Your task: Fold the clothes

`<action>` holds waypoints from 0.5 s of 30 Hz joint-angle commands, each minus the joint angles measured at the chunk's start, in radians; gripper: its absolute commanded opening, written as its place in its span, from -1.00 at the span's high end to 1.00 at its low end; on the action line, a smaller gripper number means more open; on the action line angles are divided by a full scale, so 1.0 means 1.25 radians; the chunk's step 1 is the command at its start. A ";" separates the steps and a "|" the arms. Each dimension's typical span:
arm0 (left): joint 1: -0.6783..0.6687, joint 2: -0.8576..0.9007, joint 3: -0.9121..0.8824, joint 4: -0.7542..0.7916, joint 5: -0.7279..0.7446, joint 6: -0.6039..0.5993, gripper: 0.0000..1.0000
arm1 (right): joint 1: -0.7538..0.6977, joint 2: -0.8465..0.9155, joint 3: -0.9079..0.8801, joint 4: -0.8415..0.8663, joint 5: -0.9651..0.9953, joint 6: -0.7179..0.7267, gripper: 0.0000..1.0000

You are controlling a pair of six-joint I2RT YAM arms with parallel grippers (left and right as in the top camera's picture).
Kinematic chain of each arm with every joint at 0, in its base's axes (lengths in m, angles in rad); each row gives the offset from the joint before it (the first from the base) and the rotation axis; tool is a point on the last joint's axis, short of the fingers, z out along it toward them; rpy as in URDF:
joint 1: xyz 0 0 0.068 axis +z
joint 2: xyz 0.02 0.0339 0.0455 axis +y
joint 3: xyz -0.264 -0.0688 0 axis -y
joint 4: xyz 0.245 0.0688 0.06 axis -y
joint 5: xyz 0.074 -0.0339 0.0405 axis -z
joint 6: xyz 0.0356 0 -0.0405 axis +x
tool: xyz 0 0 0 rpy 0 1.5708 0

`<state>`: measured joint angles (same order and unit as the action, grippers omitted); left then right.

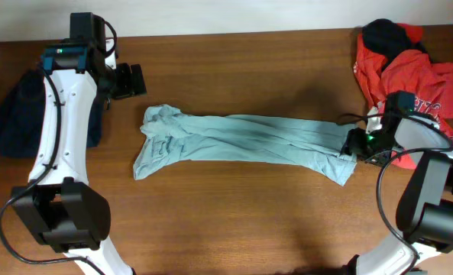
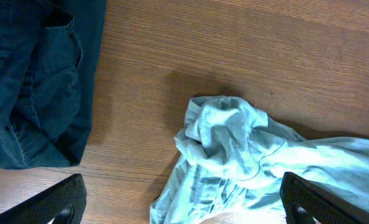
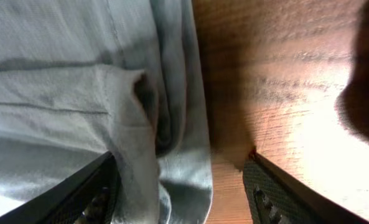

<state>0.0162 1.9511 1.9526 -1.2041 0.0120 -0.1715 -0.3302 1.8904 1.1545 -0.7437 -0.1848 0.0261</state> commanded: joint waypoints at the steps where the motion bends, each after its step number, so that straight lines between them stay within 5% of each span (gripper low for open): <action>1: 0.000 -0.001 0.005 -0.001 0.009 0.008 -0.98 | 0.031 0.020 -0.065 0.038 0.030 0.003 -0.33; 4: 0.000 -0.001 0.005 -0.001 0.008 0.008 -0.98 | 0.056 0.035 -0.094 0.070 0.054 0.018 -0.22; 15: 0.000 -0.001 0.005 -0.002 0.006 0.008 -0.98 | 0.064 0.050 -0.100 0.090 0.074 0.065 0.82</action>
<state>0.0162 1.9514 1.9526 -1.2057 0.0120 -0.1715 -0.2581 1.8656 1.0908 -0.6193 -0.1173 0.0845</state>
